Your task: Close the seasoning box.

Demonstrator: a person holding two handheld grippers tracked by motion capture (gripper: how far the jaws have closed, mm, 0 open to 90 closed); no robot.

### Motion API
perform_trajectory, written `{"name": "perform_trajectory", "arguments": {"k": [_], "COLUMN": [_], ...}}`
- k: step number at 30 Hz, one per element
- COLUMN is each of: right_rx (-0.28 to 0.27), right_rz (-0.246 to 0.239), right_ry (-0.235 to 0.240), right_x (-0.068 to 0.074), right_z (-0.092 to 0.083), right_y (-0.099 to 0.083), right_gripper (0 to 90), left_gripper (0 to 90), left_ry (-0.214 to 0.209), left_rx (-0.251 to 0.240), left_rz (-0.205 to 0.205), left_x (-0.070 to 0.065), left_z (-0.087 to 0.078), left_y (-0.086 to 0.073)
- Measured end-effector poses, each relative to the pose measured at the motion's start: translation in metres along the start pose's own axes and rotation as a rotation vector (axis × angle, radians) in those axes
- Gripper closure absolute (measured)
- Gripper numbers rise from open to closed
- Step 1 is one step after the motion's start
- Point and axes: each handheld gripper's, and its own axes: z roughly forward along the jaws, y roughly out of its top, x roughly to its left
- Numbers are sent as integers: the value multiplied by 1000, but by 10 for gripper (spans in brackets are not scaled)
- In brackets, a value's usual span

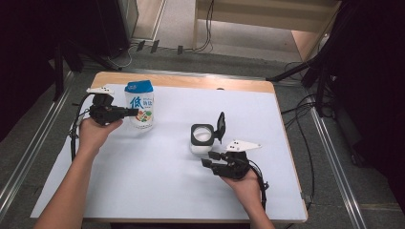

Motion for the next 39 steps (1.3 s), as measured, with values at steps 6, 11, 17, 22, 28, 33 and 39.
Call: {"name": "perform_trajectory", "arguments": {"k": [6,11,17,22,28,33,39], "right_rx": [0,0,-5,-11,-15,-19,-21], "right_rz": [16,17,25,25,36,34,37], "right_ry": [-27,-53,-72,-85,-91,-94,-98], "right_x": [-7,-14,-21,-28,-34,-35,-38], "right_z": [-8,-12,-18,-21,-22,-22,-23], "right_y": [-2,-2,0,3,6,6,7], "right_gripper": [575,575,575,576,578,582,586], "left_gripper": [883,876,855,835,801,757,678], "left_ry": [10,12,4,14,-11,-6,-15], "left_rx": [20,14,16,26,25,29,37], "left_rz": [21,40,52,64,49,48,51], "left_x": [0,0,0,1,1,1,-2], "left_z": [7,5,1,-4,-3,-4,-4], "left_y": [-3,-9,-19,-25,-27,-29,-30]}}
